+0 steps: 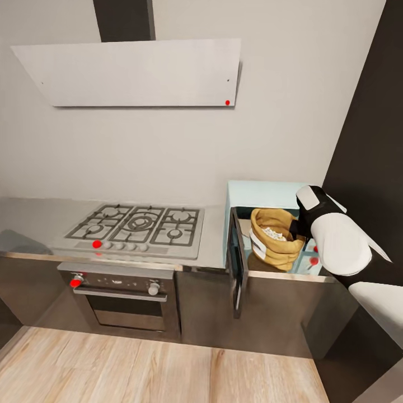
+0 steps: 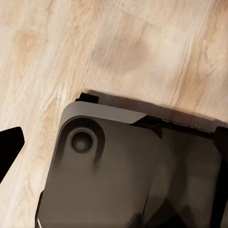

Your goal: In the kitchen, take the popcorn bag from the countertop, put it into the microwave, and heat it until the popcorn is cooked so the cooked popcorn ends up inside the bag.

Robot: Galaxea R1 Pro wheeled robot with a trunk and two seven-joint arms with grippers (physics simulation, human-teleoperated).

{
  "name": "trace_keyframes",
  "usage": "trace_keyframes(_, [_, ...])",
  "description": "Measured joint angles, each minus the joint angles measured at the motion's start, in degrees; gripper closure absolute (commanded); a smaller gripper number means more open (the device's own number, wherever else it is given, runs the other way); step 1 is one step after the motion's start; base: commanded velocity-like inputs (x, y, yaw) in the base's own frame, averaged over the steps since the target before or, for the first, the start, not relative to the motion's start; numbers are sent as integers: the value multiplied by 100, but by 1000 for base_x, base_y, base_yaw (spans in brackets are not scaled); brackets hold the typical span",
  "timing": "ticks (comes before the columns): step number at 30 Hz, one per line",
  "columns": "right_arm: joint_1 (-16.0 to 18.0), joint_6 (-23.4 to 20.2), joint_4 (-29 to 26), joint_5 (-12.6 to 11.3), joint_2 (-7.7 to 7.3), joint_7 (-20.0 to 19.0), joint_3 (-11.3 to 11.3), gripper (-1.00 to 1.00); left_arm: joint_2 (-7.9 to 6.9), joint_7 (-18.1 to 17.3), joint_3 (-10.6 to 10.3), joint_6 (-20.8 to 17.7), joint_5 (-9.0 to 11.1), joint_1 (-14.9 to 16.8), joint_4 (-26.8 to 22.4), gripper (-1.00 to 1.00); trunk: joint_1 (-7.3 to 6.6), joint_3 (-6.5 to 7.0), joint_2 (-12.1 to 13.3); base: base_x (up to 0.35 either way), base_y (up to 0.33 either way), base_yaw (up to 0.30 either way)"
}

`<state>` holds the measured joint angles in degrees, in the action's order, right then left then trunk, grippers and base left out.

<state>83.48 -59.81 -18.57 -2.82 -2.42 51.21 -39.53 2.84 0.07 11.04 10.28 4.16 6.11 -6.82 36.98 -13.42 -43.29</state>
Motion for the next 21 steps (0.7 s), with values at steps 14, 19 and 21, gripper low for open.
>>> trace_keyframes(14, [-1, -4, -12, 31, 5, 2, -2, 100, 4, 1, -17, 0, -9, 0, -1, -100, -3, -1, 0, 105, 0, 0])
trace_keyframes(19, [-2, -5, -12, 31, 5, 1, -3, 100, 4, -3, -21, 0, -31, 0, -1, -100, 0, 0, 0, 42, 0, 0])
trace_keyframes(21, [-1, -3, -11, 30, 5, 2, -3, 100, 4, 0, -18, 0, -33, 0, -1, -100, 0, 0, 0, 2, 0, 0])
